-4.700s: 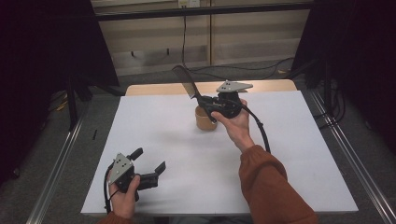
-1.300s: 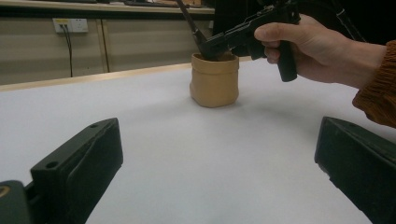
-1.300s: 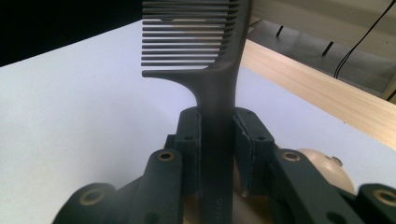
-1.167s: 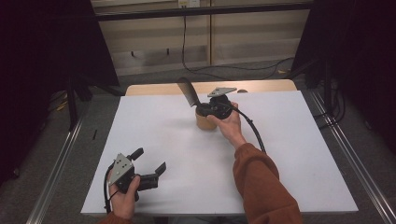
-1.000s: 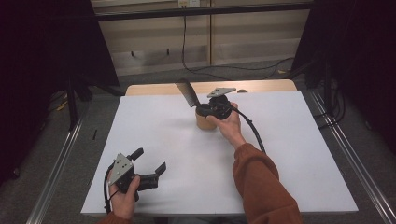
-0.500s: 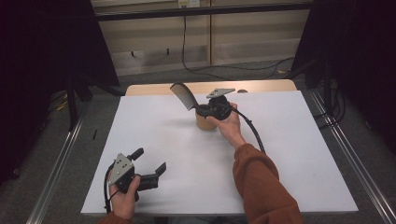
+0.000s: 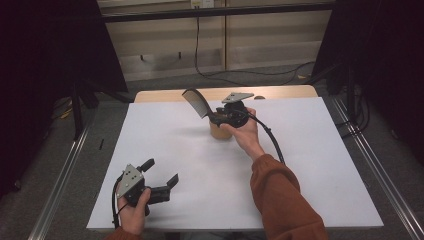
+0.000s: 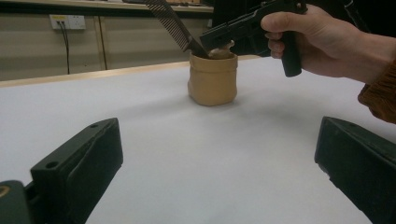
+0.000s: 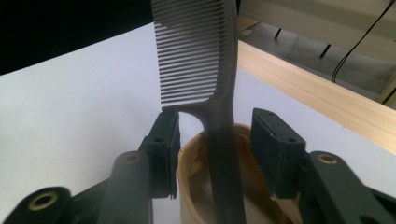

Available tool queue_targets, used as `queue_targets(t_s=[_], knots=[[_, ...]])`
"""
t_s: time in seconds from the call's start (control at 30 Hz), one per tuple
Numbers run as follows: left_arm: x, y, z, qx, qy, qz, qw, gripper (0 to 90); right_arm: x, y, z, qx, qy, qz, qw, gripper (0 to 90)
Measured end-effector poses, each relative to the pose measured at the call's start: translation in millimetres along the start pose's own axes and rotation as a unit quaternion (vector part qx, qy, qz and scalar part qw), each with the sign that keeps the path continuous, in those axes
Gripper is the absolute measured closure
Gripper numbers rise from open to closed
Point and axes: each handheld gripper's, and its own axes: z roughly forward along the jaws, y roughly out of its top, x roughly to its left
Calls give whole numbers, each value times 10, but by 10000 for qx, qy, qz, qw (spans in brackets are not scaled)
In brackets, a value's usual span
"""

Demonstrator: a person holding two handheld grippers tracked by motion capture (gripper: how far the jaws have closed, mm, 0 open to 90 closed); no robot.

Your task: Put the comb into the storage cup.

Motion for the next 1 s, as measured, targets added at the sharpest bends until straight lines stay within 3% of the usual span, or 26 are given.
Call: queue_targets(t_s=[0.23,0.43,0.67,1.0], knots=[[4,-1,1,-20,13,-30,10000,11,21,80,-101,-242,-5,9,9997,442],[-2,4,-2,-58,38,0,10000,11,30,94,-133,-246,-14,52,9997,299],[5,6,-1,-62,118,21,9999,11,-16,148,-248,-449,-219,196,9986,141],[16,-2,-4,-65,184,-31,9998,11,-22,123,-372,-597,-369,274,9972,14]])
